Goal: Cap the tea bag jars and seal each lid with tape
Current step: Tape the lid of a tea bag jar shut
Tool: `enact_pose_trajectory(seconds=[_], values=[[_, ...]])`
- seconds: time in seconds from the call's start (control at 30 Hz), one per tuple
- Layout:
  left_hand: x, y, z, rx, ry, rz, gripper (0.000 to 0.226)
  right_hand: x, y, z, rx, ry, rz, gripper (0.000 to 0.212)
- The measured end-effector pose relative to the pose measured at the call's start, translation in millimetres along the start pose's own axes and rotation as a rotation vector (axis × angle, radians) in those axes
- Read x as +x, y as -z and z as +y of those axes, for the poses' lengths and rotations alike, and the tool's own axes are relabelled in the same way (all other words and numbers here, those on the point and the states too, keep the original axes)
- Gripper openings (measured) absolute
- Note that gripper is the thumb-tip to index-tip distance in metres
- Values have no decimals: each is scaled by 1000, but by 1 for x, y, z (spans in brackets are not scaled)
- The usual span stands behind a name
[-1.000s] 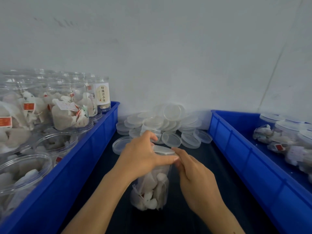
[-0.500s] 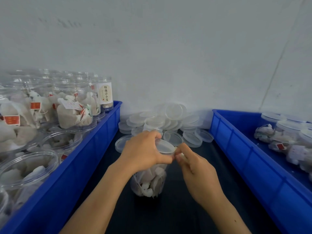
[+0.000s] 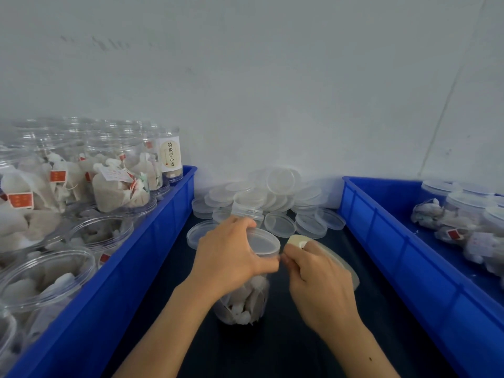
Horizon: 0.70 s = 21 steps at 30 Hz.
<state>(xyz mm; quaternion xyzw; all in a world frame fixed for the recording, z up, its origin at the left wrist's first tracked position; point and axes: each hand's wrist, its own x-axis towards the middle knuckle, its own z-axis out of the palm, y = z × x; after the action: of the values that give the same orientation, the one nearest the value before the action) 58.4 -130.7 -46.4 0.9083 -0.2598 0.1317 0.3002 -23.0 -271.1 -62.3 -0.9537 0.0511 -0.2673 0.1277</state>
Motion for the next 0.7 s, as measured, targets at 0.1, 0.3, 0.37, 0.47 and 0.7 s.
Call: enact_pose_trajectory(seconds=[0.1,0.3,0.37,0.47,0.7], values=[[-6,-6,0,-17,-26,49,89,1,-4,-4,31,-57,6,16],[-12,-10,-1,-47,-35,104,87,2,-6,-10,73,-112,-18,18],[-14,-11,0,-39,-36,116,85,3,-6,-10,72,-127,-22,17],[-17,-12,1,-30,-36,138,80,4,-9,-11,45,-143,-3,14],[-17,-16,4,1,-25,167,74,11,-12,-7,72,-200,-4,17]])
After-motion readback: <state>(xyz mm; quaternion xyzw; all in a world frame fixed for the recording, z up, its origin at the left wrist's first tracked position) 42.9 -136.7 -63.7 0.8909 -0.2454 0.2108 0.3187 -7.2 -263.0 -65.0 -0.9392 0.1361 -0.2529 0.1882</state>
